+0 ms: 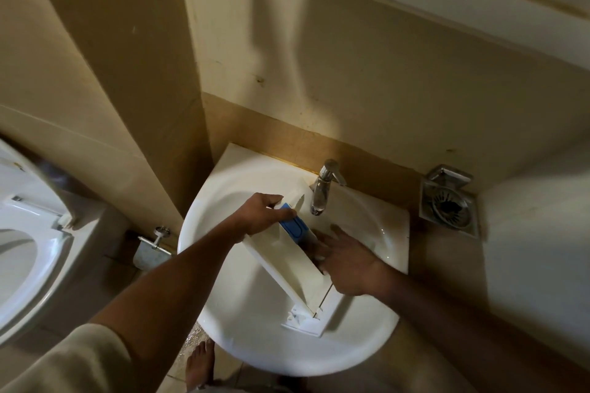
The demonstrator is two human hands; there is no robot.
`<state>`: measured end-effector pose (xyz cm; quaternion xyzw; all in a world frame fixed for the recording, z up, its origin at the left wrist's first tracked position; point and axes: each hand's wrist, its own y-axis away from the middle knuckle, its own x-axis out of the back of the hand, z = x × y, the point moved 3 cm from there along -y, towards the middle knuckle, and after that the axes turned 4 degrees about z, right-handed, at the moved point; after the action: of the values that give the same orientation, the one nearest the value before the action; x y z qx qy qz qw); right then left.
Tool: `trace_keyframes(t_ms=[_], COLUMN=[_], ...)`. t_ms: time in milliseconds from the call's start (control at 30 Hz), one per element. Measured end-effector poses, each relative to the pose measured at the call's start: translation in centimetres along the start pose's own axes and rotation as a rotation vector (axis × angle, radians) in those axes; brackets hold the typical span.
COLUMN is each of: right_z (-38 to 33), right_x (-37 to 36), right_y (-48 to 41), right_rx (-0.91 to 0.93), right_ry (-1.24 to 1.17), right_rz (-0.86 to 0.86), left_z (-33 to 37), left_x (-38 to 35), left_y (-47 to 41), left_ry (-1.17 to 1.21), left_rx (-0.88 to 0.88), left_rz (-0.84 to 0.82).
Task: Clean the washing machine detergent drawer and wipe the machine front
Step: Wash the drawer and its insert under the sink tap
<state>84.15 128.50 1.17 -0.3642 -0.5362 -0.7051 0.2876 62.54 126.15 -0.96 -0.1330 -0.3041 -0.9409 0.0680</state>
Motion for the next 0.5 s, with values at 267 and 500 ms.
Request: trace_keyframes(t_ms=[267, 500], right_z=[-1.1, -3.0], right_x=[-1.1, 1.5], right_y=[0.7, -0.9], right_rx=[-0.225, -0.493], right_ry=[-0.376, -1.317], right_rz=[-0.3, -0.174], left_z=[-0.5, -0.1], left_x=[0.2, -0.2], left_y=[0.4, 0.2], left_ry=[0.064, 0.074], left_rx=[-0.001, 0.005], left_rz=[0.012, 0.022])
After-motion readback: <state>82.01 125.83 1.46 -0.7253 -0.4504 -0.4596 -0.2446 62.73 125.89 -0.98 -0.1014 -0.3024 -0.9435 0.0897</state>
